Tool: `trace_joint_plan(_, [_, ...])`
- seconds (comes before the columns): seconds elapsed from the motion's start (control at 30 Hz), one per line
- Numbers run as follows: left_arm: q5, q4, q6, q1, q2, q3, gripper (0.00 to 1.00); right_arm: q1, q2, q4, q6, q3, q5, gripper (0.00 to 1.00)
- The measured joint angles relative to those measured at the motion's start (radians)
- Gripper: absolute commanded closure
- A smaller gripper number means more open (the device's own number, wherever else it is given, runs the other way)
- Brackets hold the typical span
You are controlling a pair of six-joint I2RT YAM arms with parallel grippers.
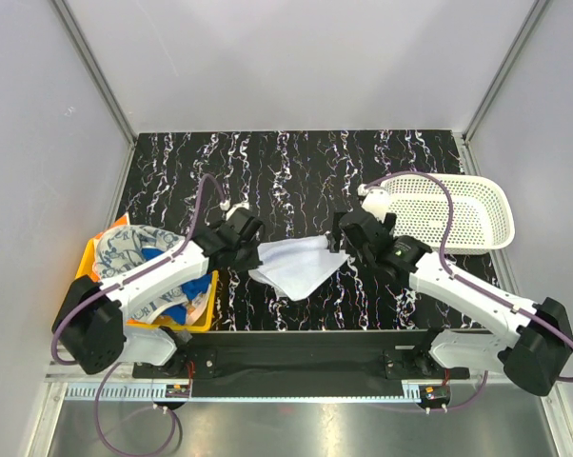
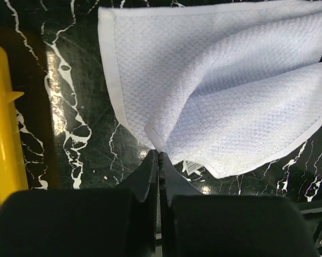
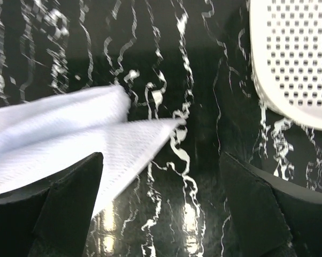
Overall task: Fold and stack the towels
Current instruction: Move the towel to the center of the board
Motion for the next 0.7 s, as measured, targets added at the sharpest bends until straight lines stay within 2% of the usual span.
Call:
trace_joint_plan(0.07, [0.0,0.005,-0.004,0.01,-0.024,-0.019,0.91,-0.006,0.0,-0.01,0.024,-0.035,-0.01,0.06])
trace_joint_plan(0.1, [0.0,0.011,-0.005,0.013,-0.031,-0.023,0.91,-0.011,0.0,-0.013,0.033,-0.046,-0.015,0.07])
trace_joint_plan(0.17, [0.0,0.023,-0.007,0.014,-0.039,-0.029,0.8,-0.025,0.0,-0.013,0.054,-0.071,-0.029,0.09])
trace_joint_plan(0.27, [0.002,0.033,0.002,0.014,-0.048,-0.032,0.63,-0.06,0.0,-0.012,0.075,-0.101,-0.056,0.18])
trace_joint_plan(0.37, [0.003,0.042,0.016,0.013,-0.065,-0.032,0.53,-0.122,0.002,-0.005,0.08,-0.121,-0.105,0.23])
trace_joint_plan(0.5, [-0.012,0.024,0.039,-0.028,-0.082,-0.018,0.49,-0.189,0.023,0.031,0.079,-0.121,-0.156,0.27])
trace_joint_plan(0.7, [-0.06,-0.005,0.047,-0.204,-0.053,0.06,0.48,-0.237,0.099,0.096,0.079,-0.121,-0.238,0.33])
